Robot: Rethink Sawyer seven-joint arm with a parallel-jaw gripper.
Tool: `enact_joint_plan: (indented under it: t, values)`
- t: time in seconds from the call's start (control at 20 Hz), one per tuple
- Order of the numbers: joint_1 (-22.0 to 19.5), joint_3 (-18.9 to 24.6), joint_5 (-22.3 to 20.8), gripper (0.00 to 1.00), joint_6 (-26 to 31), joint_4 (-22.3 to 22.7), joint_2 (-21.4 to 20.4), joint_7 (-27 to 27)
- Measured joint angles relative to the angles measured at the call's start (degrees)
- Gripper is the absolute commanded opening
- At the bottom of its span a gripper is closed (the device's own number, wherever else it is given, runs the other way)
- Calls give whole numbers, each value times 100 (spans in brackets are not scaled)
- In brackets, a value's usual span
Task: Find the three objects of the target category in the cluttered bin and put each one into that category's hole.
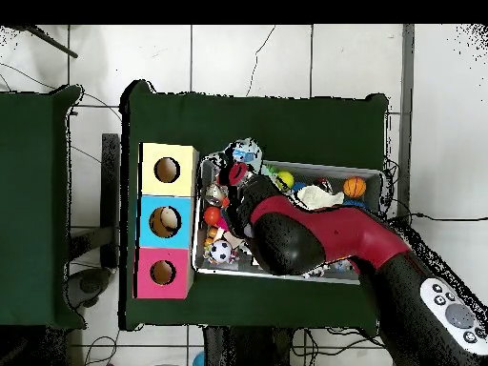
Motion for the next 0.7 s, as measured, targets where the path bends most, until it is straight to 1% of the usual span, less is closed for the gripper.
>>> enact_joint_plan:
  t: [0.35,0.55,0.7]
  values:
    - [-116,135,19,0,122,7,4,0]
    - [-324,297,19,0,178,58,4,0]
    - [-547,434,20,0,177,175,-10,0]
